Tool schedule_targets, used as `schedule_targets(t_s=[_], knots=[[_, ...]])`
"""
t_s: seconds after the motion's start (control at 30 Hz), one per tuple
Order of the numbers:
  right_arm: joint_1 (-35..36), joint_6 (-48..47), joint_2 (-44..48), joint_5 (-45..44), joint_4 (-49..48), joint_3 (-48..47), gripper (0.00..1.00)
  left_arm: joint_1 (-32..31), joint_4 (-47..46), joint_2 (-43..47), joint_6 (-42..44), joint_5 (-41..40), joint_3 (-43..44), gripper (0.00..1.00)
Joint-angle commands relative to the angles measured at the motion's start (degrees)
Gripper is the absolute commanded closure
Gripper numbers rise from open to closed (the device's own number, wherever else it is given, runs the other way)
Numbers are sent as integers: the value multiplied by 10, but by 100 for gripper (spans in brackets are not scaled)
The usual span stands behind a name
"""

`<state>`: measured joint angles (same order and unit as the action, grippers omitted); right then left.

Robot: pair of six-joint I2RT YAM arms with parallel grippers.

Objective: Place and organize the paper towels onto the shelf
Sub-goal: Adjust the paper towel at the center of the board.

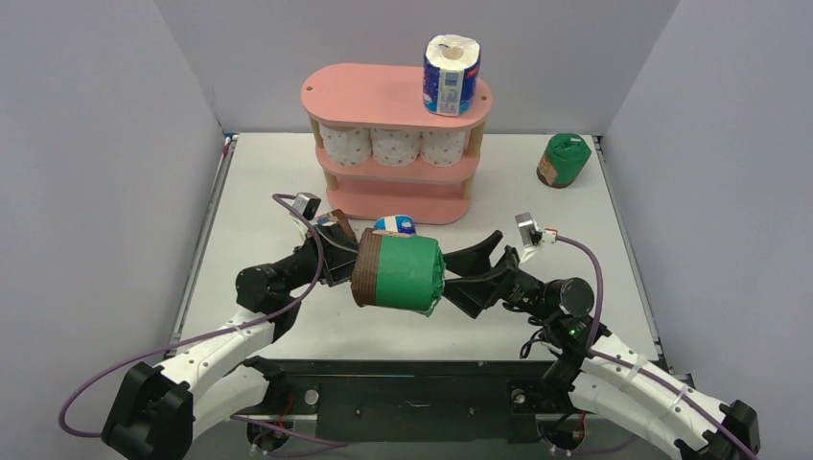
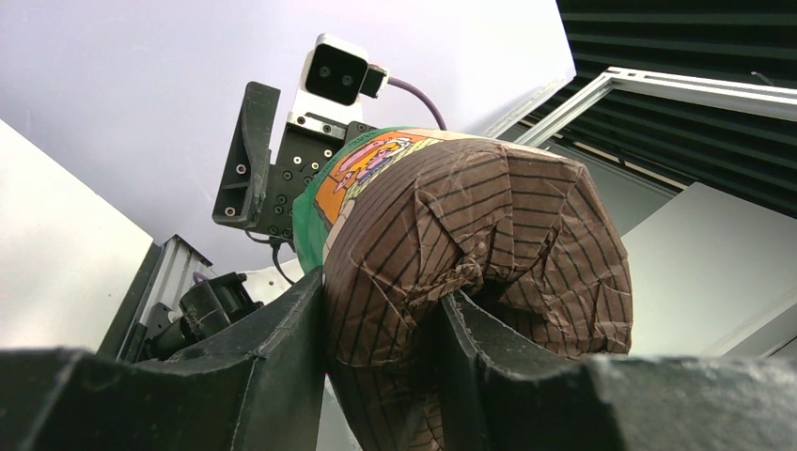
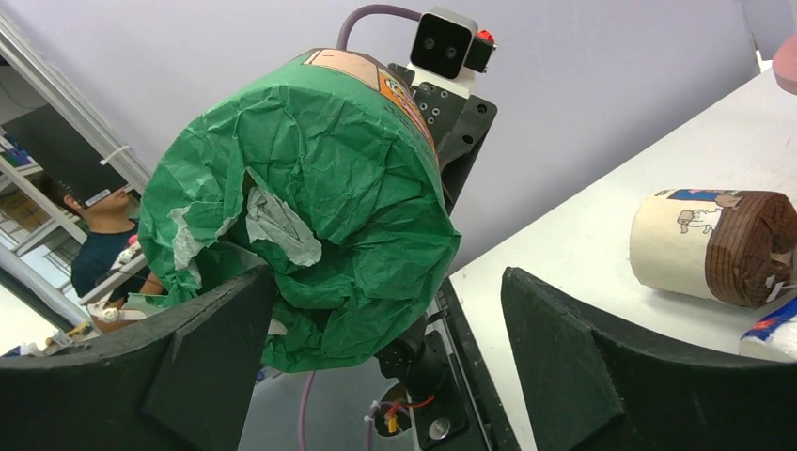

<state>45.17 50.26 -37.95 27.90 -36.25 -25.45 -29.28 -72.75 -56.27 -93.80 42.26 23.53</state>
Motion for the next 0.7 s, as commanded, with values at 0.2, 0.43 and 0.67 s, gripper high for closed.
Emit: schedule_targets(t_s=[0.2,0.43,0.67], knots=[[7,-26,-15,-2,10,-46,17,-19,-32,0,16,-12,38,67],[29,-31,-51,5,6,-72,22,-32,-25,-5,29,-17,34,67],[50,-30,-72,5,-7,-74,33,-35,-23,-8,37,-19,28,67]])
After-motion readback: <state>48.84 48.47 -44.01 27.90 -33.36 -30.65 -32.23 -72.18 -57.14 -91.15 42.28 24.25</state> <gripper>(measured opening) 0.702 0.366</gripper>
